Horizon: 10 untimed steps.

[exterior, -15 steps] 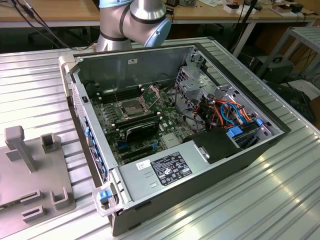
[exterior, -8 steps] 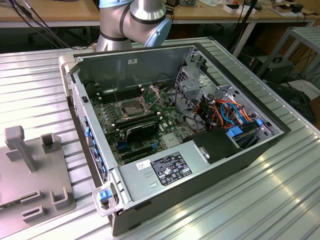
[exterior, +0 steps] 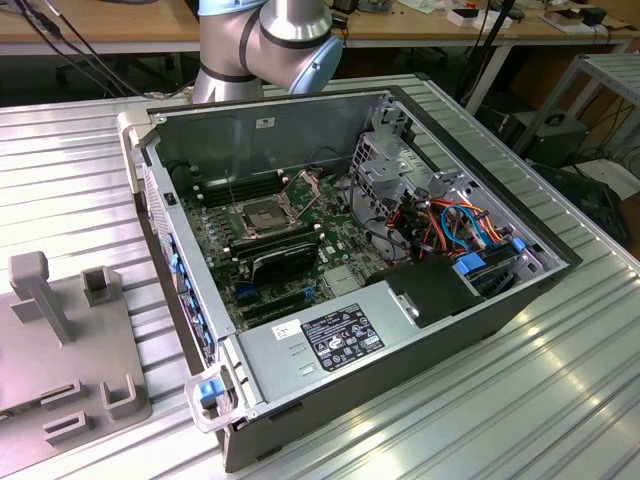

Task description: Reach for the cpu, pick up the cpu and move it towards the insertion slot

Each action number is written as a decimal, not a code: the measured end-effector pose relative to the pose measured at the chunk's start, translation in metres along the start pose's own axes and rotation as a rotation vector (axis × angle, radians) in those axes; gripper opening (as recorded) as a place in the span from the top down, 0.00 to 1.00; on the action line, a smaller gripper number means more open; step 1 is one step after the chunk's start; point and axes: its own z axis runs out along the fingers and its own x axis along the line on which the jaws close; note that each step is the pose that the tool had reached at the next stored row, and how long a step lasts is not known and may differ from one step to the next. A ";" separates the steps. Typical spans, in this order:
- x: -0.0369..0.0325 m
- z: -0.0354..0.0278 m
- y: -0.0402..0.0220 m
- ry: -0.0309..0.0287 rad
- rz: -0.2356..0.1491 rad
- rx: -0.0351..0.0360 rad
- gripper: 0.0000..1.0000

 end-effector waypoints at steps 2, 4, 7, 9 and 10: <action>0.0001 0.0000 0.0000 0.0000 0.000 0.0001 0.89; 0.0002 0.0000 -0.0001 0.0001 0.000 0.0001 0.89; 0.0015 0.0000 -0.0013 0.0000 0.000 0.0000 0.89; 0.0035 0.0000 -0.0043 0.0000 0.000 0.0001 0.89; 0.0043 0.0000 -0.0055 0.0000 0.000 0.0001 0.89</action>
